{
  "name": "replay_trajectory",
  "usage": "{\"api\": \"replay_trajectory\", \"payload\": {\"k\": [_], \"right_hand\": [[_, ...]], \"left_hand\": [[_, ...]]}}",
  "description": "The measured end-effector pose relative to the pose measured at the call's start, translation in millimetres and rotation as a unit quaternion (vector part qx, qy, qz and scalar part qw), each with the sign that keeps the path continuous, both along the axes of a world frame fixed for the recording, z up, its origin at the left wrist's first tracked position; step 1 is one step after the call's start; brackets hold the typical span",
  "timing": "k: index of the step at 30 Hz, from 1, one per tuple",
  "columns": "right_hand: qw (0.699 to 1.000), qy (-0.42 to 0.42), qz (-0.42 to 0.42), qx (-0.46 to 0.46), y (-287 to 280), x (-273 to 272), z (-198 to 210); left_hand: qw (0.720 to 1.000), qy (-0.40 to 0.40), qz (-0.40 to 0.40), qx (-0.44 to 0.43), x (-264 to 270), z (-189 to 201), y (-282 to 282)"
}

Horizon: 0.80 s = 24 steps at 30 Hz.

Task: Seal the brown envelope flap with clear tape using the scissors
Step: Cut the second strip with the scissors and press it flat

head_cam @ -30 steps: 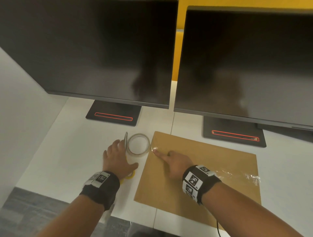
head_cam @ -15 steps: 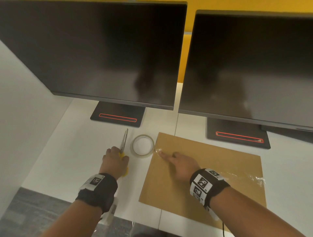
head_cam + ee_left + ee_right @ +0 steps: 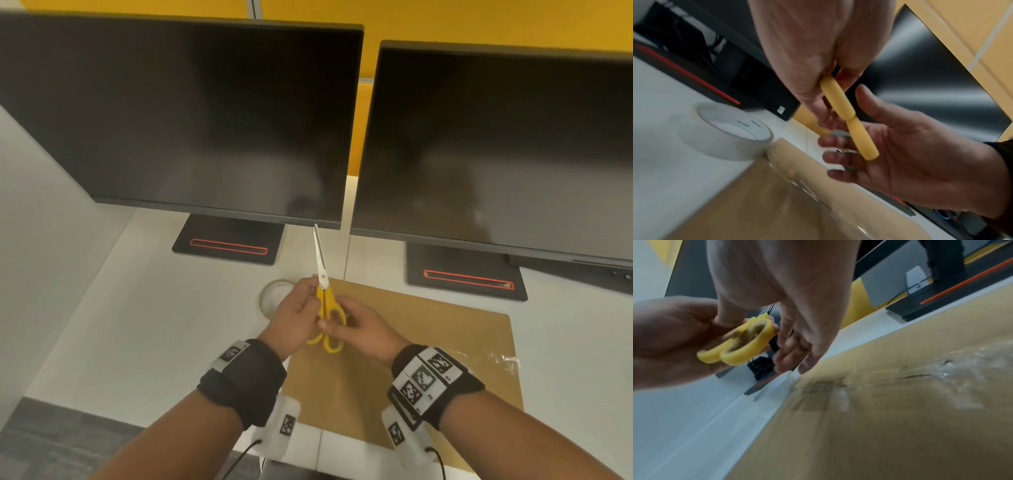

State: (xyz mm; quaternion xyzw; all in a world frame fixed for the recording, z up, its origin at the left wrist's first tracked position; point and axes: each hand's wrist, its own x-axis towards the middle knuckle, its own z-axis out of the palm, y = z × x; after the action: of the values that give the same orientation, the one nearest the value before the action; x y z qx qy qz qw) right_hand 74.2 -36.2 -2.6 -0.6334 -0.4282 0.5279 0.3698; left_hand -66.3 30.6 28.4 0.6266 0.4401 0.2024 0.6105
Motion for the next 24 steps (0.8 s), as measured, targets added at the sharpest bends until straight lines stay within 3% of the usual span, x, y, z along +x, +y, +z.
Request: {"api": "replay_trajectory", "payload": {"k": [3, 5, 7, 10, 13, 15, 17, 20, 24], "right_hand": [[0.998, 0.034, -0.047, 0.018, -5, 7, 5], [0.998, -0.004, -0.059, 0.012, -8, 13, 6], [0.997, -0.058, -0.045, 0.011, -11, 18, 6], [0.982, -0.187, -0.016, 0.021, -15, 27, 3], [0.962, -0.272, 0.026, -0.022, -17, 36, 2], [0.952, -0.296, 0.054, -0.048, -20, 38, -3], [0.956, -0.271, 0.066, -0.087, -23, 37, -10], [0.970, -0.193, 0.048, -0.139, -26, 34, -20], [0.946, -0.288, 0.079, -0.129, -22, 27, -29]], "left_hand": [[0.999, -0.011, -0.043, 0.002, 12, 0, -6], [0.996, -0.009, -0.089, 0.025, 18, 2, -5], [0.985, 0.050, -0.115, 0.115, 17, -2, 4], [0.920, 0.255, -0.110, 0.276, 0, -11, 32], [0.853, 0.417, -0.184, 0.255, -21, -24, 47], [0.807, 0.467, -0.247, 0.264, -30, -37, 48], [0.781, 0.482, -0.265, 0.296, -35, -46, 46], [0.773, 0.469, -0.259, 0.338, -38, -52, 44], [0.759, 0.448, -0.266, 0.391, -37, -52, 40]]}}
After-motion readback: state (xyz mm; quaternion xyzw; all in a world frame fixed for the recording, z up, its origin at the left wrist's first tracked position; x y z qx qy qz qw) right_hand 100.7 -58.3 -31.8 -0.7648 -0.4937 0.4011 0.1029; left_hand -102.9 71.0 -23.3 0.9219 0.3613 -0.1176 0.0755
